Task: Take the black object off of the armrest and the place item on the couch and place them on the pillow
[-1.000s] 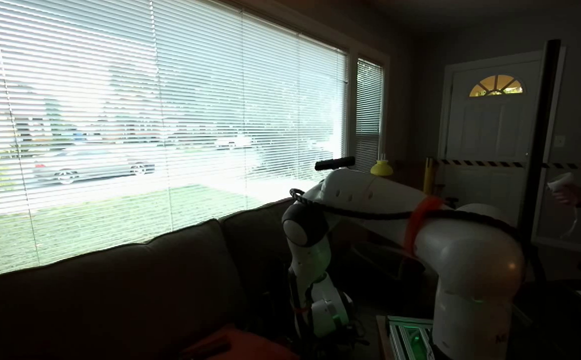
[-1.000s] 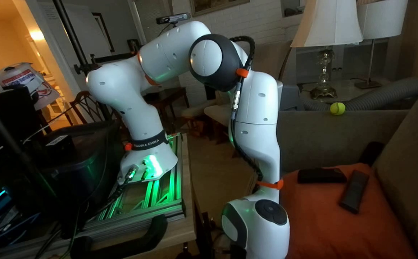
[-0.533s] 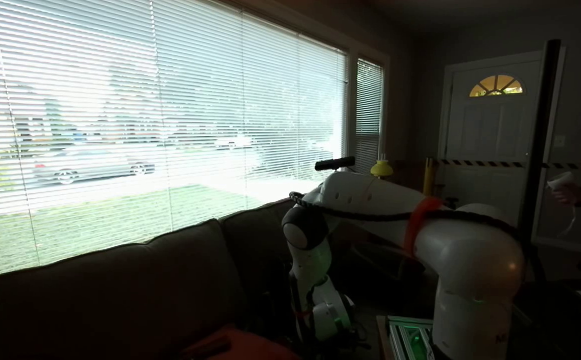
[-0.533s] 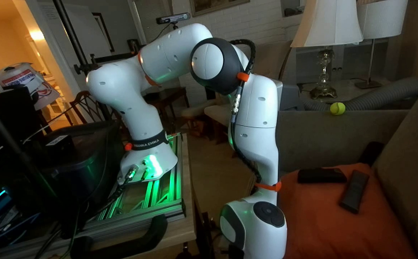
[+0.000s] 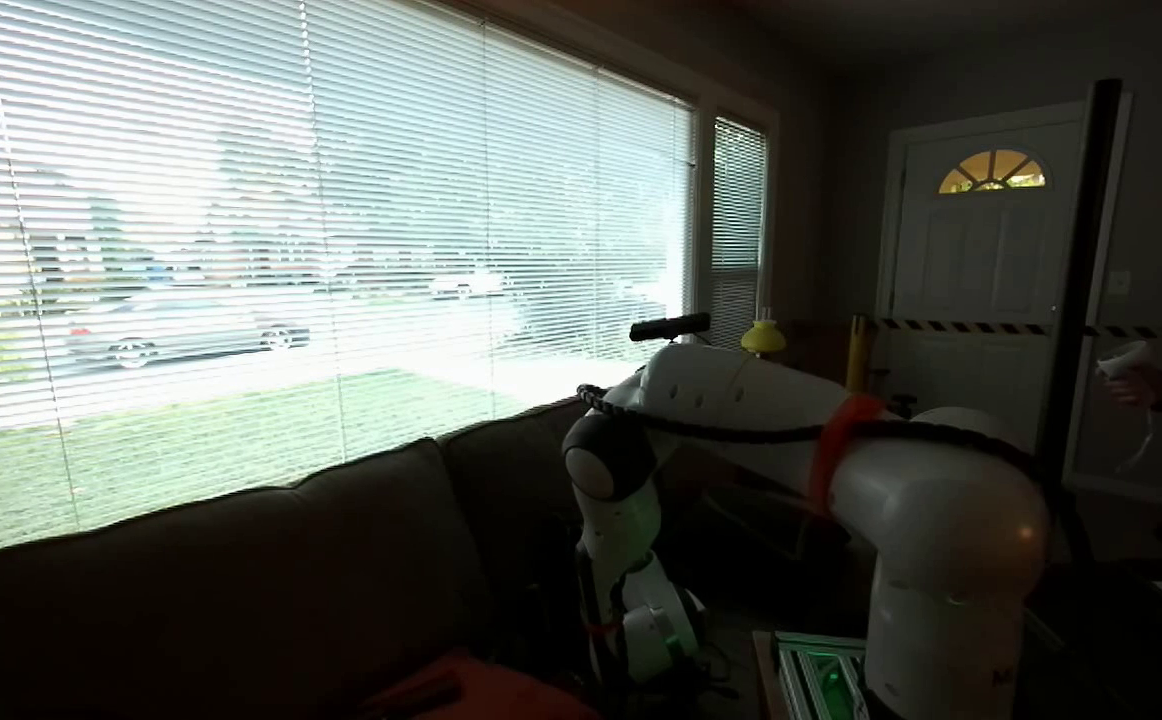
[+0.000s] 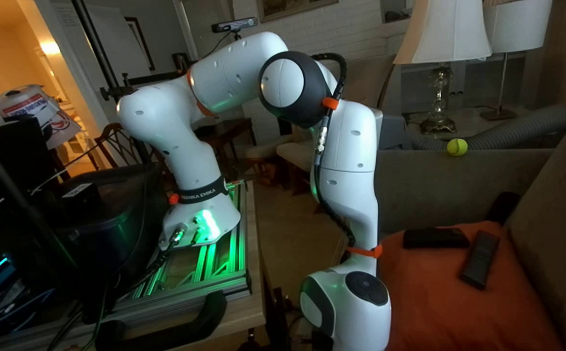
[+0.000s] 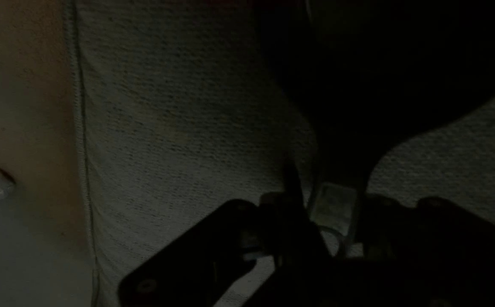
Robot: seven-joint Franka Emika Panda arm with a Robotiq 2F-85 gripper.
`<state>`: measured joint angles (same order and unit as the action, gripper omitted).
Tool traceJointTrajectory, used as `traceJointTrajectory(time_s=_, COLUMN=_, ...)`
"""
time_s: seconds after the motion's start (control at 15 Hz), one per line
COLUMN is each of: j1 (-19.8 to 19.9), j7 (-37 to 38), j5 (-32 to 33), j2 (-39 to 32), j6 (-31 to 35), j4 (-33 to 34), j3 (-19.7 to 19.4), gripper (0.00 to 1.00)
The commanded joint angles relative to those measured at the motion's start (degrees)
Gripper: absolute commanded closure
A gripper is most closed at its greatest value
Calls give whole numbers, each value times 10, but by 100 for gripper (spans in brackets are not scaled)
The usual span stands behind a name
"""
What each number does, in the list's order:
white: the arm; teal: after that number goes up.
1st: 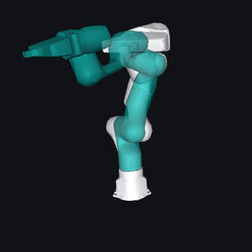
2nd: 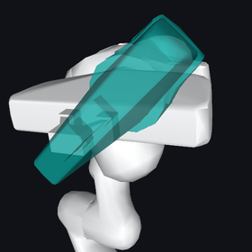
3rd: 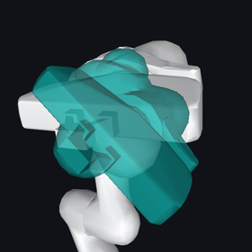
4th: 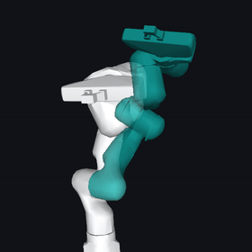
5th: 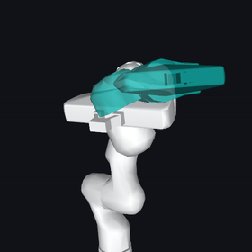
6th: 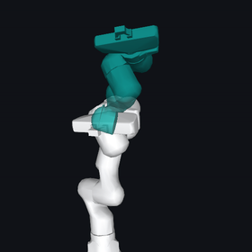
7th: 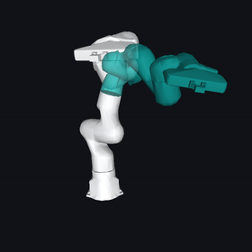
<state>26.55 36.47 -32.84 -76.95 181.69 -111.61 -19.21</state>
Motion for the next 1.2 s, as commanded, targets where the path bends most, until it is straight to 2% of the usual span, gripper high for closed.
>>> traceJointTrajectory(time_s=0.0, j1=-14, j7=6, j5=-13, j2=-14, j6=3, j4=9, j3=-5, gripper=100)
traceJointTrajectory(time_s=0.13, j1=-18, j7=7, j5=-13, j2=-15, j6=-1, j4=8, j3=-7, gripper=99)
traceJointTrajectory(time_s=0.4, j1=-41, j7=9, j5=-7, j2=-6, j6=-47, j4=3, j3=-30, gripper=99)
traceJointTrajectory(time_s=0.73, j1=-57, j7=20, j5=17, j2=15, j6=-200, j4=12, j3=-71, gripper=99)
traceJointTrajectory(time_s=1.13, j1=-28, j7=45, j5=30, j2=26, j6=-352, j4=62, j3=-79, gripper=99)
